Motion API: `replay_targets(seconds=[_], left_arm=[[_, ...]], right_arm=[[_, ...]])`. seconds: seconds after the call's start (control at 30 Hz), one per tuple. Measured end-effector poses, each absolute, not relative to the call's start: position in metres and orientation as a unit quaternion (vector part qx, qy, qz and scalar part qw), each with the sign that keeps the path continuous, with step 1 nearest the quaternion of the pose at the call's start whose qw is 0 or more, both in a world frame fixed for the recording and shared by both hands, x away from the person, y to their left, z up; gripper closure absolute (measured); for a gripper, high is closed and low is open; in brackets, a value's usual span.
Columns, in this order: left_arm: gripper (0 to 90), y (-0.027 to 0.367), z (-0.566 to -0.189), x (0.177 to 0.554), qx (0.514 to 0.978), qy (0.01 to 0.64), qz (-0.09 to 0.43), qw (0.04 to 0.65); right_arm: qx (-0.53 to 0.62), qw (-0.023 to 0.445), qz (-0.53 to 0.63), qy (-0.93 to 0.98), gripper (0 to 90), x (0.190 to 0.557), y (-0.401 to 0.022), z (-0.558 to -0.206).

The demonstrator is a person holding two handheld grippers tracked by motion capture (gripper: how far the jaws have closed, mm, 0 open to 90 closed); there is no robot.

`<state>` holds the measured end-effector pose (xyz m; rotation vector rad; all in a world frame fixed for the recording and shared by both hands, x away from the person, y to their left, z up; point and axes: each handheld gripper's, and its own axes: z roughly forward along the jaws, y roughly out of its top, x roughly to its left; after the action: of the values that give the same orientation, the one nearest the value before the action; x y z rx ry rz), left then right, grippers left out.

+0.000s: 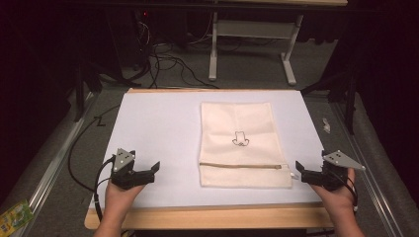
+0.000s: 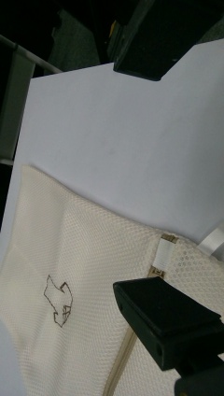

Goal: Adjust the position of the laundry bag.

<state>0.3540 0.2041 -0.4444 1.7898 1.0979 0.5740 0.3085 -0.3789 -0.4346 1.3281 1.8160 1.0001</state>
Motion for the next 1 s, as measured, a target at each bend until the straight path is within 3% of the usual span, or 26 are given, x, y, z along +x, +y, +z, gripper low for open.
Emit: replay_targets(seconds=[0.17,0.3,0.6,0.7,1.0], left_arm=[[4.1,0.201,-0.443,0.359,0.713,0.455,0.235,0.479],[4.1,0.196,-0.444,0.358,0.722,0.446,0.235,0.474],[11.3,0.179,-0.446,0.357,0.729,0.439,0.184,0.492],[20.7,0.166,-0.448,0.361,0.729,0.435,0.174,0.499],[32.6,0.110,-0.466,0.383,0.748,0.427,0.117,0.494]], right_arm=[[0.522,0.305,0.395,0.692,2.7,0.314,-0.385,-0.438],[0.520,0.308,0.397,0.691,4.9,0.312,-0.385,-0.438],[0.515,0.312,0.396,0.693,11.2,0.313,-0.380,-0.437],[0.513,0.314,0.399,0.692,12.6,0.311,-0.381,-0.437],[0.513,0.311,0.393,0.697,15.0,0.314,-0.377,-0.440]])
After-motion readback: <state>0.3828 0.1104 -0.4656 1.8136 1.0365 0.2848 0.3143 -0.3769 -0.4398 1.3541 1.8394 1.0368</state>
